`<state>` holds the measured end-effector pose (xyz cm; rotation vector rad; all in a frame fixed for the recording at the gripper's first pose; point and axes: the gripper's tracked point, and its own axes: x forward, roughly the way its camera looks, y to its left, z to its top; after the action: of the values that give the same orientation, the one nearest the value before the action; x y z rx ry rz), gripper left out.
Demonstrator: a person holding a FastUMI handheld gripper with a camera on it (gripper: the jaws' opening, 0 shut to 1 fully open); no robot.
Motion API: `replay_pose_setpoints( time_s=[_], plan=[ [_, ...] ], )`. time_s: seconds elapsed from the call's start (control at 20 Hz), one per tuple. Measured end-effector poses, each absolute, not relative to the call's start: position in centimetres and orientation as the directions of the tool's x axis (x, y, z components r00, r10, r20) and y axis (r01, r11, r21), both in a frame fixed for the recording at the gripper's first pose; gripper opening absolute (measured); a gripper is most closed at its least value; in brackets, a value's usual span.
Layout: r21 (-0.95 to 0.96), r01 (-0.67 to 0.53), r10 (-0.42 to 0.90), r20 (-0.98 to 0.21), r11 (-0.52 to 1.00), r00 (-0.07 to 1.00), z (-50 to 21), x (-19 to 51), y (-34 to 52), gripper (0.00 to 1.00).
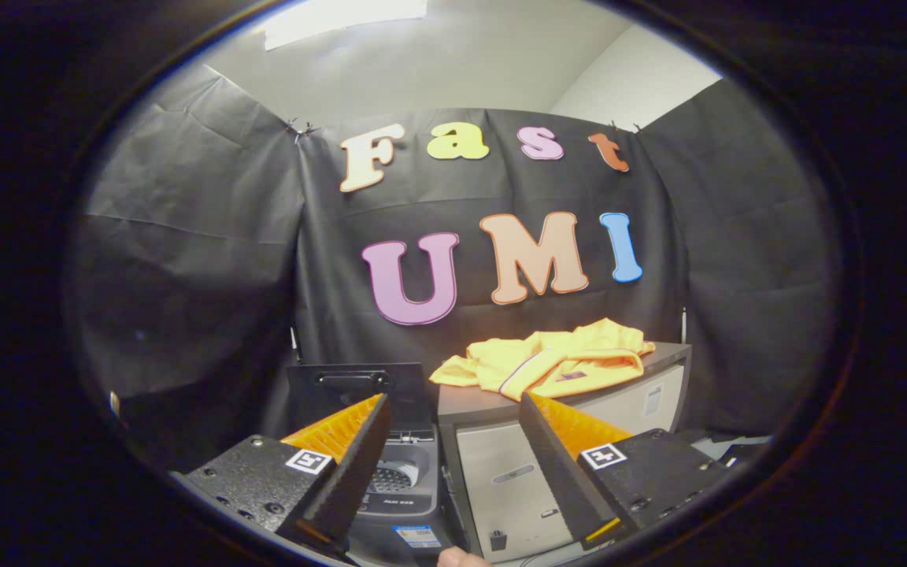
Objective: Put the clothes into the washing machine and then close the washing machine lid.
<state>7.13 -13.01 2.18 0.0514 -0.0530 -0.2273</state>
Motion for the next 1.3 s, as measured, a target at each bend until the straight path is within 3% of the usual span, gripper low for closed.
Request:
replay_pose_setpoints(
  time_s=[0.9, 1.3],
  plan=[
    [-0.018, 0.325, -0.325, -0.107, 0.946, 0.94, 4.3, 19.5, -25.5, 1.0],
    [-0.015, 0.377, -0.371, -0.212, 0.926, 0.904, 1.6, 22.6, -29.6, 1.0]
  ],
)
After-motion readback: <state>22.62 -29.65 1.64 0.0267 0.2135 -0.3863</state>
